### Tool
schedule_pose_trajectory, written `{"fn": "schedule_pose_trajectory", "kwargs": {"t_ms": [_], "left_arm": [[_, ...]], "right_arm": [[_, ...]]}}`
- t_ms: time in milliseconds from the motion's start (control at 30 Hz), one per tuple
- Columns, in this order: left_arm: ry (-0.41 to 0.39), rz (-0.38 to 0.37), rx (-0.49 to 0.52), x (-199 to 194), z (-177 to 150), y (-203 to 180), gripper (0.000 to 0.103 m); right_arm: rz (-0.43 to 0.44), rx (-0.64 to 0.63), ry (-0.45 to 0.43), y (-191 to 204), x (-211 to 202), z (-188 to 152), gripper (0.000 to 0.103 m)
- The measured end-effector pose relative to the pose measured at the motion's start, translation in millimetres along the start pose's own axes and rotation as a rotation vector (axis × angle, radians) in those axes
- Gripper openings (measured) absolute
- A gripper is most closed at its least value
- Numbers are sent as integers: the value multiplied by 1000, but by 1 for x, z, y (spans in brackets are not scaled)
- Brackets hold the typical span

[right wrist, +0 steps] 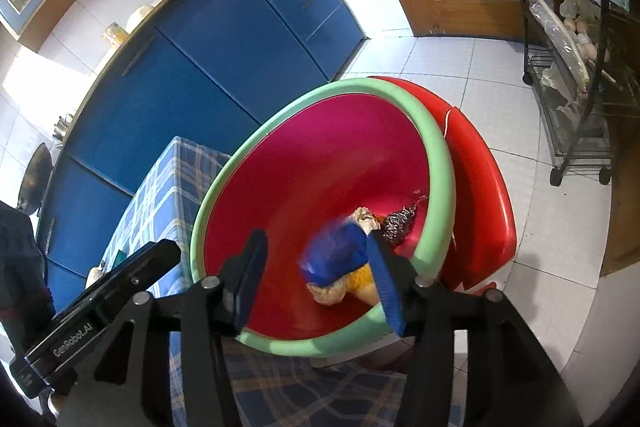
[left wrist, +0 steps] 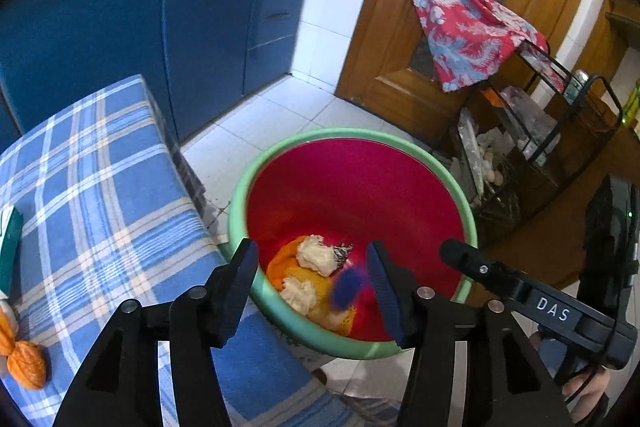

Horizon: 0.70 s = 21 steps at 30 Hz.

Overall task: Collect trash
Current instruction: 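Open both tools to drop the tissue and blue cloth into the bucket, then move both open tools back to the table toward the orange mesh bag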

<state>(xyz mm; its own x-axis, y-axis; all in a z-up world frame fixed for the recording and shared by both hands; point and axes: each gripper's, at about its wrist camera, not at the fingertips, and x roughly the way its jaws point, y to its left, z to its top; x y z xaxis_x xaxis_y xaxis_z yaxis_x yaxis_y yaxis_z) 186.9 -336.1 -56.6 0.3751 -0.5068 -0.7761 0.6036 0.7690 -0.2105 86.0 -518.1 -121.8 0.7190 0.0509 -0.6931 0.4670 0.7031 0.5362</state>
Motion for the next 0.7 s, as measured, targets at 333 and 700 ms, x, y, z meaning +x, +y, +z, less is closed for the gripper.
{"fn": "schedule_pose_trajectory", "kwargs": {"t_ms": [333, 700], "left_arm": [[-26, 48, -54, -19, -7, 20, 59], [-97, 190, -144, -59, -27, 60, 62]], "right_arm": [[25, -10, -17, 5, -10, -4, 58], [61, -30, -8, 17, -17, -16, 58]]}}
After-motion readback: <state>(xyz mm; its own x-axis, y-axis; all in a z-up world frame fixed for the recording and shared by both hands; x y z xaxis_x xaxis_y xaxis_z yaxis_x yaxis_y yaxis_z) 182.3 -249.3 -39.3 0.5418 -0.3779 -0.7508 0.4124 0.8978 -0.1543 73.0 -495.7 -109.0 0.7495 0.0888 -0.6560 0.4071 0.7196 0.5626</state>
